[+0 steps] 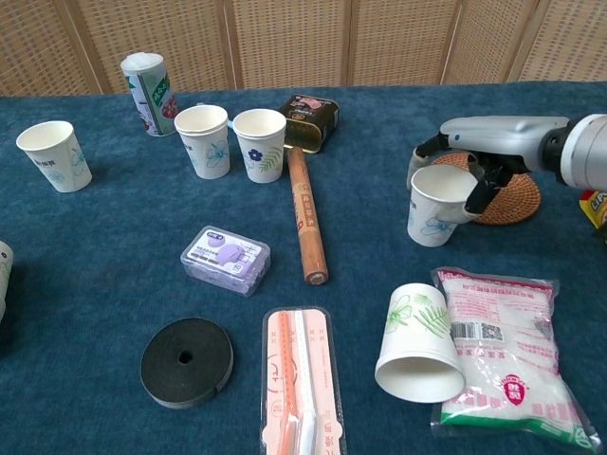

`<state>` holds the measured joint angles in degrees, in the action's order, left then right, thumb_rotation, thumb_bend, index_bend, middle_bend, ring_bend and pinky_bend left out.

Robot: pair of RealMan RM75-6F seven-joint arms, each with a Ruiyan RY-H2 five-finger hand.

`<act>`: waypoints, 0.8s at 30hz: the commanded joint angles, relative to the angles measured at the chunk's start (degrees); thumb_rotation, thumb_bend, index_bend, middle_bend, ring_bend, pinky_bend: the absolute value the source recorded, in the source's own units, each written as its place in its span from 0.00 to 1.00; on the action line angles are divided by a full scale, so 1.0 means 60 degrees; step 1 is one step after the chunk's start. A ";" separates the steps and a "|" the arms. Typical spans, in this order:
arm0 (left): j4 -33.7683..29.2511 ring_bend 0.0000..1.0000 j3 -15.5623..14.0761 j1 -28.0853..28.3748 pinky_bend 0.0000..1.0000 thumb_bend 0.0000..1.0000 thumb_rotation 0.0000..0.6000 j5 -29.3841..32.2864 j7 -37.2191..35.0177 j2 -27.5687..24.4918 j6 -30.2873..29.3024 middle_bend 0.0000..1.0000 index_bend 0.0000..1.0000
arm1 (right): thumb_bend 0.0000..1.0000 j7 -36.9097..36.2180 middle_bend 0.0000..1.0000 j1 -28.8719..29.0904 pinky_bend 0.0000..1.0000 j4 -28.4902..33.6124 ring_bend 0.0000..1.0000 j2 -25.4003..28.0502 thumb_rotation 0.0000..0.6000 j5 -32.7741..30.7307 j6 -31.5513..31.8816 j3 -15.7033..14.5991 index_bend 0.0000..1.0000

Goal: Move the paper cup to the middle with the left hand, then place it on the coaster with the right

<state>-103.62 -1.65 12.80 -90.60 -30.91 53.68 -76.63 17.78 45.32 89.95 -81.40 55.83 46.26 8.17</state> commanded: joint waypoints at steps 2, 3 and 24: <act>-0.0035 0.00 -0.0022 -0.0033 0.00 0.49 1.00 -0.0094 0.0003 -0.0014 -0.0066 0.00 0.00 | 0.36 -0.0124 0.25 -0.0009 0.65 -0.0005 0.15 0.0006 1.00 -0.0016 -0.0046 -0.0036 0.34; -0.0045 0.00 -0.0030 -0.0034 0.00 0.49 1.00 -0.0108 0.0008 -0.0014 -0.0059 0.00 0.00 | 0.37 -0.0147 0.25 -0.0009 0.66 0.0016 0.16 0.0016 1.00 0.0009 -0.0040 -0.0046 0.34; -0.0513 0.00 -0.0083 -0.0243 0.00 0.49 1.00 -0.0542 0.0452 -0.0168 -0.0567 0.00 0.00 | 0.36 -0.0882 0.27 0.0754 0.68 0.0164 0.20 0.1128 1.00 -0.0689 -0.0792 0.0838 0.35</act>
<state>-106.59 -2.11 11.37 -93.83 -28.31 52.72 -80.05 13.08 49.38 91.67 -74.91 52.09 42.16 12.79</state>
